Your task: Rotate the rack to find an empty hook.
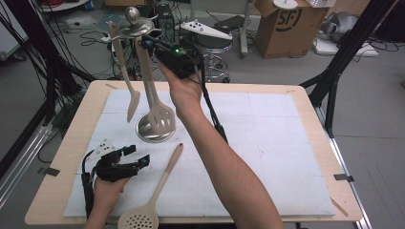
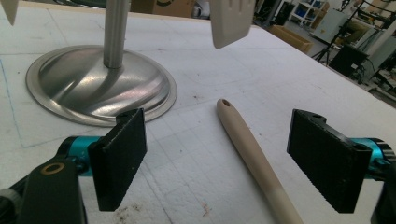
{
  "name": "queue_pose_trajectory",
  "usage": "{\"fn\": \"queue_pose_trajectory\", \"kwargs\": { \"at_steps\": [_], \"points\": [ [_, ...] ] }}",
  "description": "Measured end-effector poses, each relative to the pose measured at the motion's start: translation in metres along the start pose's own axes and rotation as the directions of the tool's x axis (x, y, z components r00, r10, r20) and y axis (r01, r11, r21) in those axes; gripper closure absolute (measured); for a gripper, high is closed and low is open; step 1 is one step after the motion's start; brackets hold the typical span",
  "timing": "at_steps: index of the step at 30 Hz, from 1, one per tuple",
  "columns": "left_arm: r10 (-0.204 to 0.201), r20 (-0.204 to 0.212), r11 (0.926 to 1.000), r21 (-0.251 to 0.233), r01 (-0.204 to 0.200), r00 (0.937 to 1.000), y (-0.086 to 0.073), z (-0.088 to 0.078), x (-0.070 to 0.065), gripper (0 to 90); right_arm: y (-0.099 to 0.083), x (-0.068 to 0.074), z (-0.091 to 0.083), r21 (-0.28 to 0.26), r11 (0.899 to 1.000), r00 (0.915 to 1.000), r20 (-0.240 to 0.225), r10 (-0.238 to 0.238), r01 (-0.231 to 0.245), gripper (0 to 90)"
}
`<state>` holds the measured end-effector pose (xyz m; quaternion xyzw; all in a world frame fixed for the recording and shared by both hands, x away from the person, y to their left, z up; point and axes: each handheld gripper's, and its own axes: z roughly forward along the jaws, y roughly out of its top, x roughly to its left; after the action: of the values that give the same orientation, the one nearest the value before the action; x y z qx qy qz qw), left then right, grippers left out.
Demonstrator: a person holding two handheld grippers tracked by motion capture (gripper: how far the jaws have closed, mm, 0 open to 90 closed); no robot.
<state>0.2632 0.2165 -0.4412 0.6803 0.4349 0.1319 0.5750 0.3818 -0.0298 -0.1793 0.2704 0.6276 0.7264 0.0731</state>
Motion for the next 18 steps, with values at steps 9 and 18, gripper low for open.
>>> {"fn": "queue_pose_trajectory", "kwargs": {
  "at_steps": [9, 18],
  "points": [
    [0.000, 0.000, 1.0000, -0.005, 0.000, 1.0000, 0.000, -0.001, 0.001, 20.5, -0.004, 0.010, 0.012, 0.026, 1.000, 0.9999, -0.013, -0.009, 0.009, 90.0],
    [-0.002, 0.003, 1.0000, -0.006, 0.002, 1.0000, 0.000, -0.001, 0.001, 20.5, -0.005, 0.012, 0.020, 0.035, 0.999, 0.9998, -0.020, 0.000, 0.001, 90.0]
  ]
}}
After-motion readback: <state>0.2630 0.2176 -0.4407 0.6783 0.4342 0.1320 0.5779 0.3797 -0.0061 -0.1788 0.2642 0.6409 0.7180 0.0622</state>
